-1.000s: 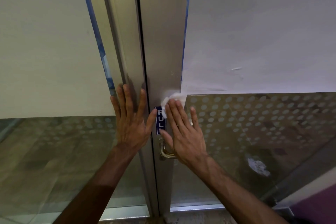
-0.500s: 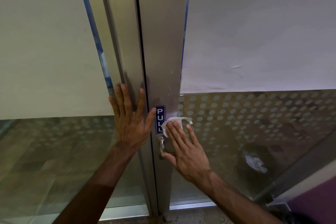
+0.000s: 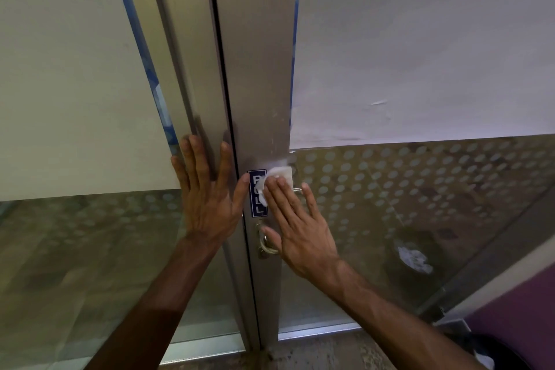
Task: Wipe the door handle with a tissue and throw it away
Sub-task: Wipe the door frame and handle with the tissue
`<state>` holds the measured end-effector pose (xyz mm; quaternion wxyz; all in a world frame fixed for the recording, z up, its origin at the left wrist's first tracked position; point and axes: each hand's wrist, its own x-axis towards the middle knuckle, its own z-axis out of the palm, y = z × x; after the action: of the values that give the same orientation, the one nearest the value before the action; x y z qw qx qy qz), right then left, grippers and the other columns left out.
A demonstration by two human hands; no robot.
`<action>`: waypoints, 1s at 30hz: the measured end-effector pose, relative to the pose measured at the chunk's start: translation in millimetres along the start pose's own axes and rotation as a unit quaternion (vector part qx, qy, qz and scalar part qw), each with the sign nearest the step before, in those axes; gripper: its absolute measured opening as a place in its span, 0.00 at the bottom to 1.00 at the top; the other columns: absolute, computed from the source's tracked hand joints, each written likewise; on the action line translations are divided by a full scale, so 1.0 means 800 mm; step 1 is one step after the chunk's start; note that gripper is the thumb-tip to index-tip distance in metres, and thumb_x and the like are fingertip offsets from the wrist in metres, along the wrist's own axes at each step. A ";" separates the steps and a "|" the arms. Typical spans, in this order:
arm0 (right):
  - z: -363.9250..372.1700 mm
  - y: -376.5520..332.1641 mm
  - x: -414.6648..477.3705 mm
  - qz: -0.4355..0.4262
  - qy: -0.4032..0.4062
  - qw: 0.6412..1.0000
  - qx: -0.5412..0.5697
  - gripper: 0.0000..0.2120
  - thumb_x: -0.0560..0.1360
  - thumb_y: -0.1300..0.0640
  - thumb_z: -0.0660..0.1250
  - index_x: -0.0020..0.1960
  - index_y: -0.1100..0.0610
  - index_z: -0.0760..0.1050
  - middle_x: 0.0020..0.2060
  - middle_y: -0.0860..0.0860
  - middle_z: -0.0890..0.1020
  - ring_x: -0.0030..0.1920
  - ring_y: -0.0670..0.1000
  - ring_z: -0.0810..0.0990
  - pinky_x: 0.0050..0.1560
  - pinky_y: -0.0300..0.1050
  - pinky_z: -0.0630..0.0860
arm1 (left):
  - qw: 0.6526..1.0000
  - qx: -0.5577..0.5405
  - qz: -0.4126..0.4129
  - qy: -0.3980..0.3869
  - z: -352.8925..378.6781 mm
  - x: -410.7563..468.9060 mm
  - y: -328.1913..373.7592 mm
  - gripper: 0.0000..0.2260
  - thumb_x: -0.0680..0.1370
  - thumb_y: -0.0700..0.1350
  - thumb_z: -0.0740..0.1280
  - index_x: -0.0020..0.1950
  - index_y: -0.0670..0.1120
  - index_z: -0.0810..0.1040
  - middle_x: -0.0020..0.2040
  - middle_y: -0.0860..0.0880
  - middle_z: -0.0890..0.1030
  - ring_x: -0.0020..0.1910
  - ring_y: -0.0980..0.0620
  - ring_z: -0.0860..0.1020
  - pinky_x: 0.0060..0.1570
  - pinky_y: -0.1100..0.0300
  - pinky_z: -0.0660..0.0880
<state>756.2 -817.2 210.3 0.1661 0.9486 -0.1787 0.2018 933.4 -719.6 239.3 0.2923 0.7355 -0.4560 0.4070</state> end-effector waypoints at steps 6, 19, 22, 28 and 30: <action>0.016 0.017 -0.022 -0.069 -0.042 0.995 -0.066 0.37 0.84 0.36 0.48 0.83 0.58 0.40 0.82 0.53 0.40 0.82 0.51 0.38 0.80 0.55 0.38 | 1.000 0.005 -0.004 -0.004 -0.001 0.001 0.002 0.38 0.85 0.60 0.58 0.82 0.54 0.33 0.80 0.48 0.25 0.81 0.44 0.30 0.81 0.40 0.37; -0.055 0.080 0.048 -0.160 0.070 0.976 -0.128 0.34 0.85 0.37 0.43 0.83 0.54 0.42 0.83 0.50 0.46 0.82 0.49 0.45 0.80 0.54 0.42 | 1.000 -0.003 0.001 0.005 -0.005 -0.001 0.003 0.37 0.85 0.59 0.59 0.83 0.54 0.35 0.81 0.49 0.27 0.82 0.45 0.32 0.81 0.41 0.37; -0.038 0.078 0.036 -0.180 0.069 0.972 -0.138 0.34 0.84 0.37 0.43 0.83 0.55 0.41 0.83 0.50 0.45 0.82 0.50 0.44 0.80 0.53 0.42 | 1.000 -0.001 0.003 0.003 -0.006 -0.001 0.003 0.38 0.85 0.59 0.59 0.83 0.54 0.35 0.81 0.49 0.27 0.82 0.45 0.31 0.81 0.41 0.37; 0.007 0.072 0.003 -0.259 -0.039 0.956 -0.131 0.35 0.84 0.37 0.44 0.83 0.56 0.39 0.82 0.52 0.41 0.81 0.51 0.37 0.80 0.54 0.35 | 1.000 0.003 0.000 0.013 -0.003 0.000 0.003 0.39 0.85 0.60 0.60 0.82 0.55 0.33 0.81 0.49 0.27 0.82 0.45 0.32 0.81 0.41 0.38; 0.010 0.075 0.002 -0.264 -0.053 0.954 -0.132 0.35 0.84 0.37 0.43 0.83 0.55 0.39 0.82 0.51 0.40 0.81 0.50 0.37 0.80 0.54 0.36 | 1.000 0.003 0.001 0.016 -0.003 0.000 0.003 0.39 0.85 0.60 0.60 0.82 0.56 0.33 0.81 0.50 0.27 0.82 0.45 0.32 0.81 0.41 0.38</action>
<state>735.5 -873.5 218.7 0.3278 0.9407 0.0448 0.0744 930.6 -719.1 240.8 0.2965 0.7297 -0.4506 0.4202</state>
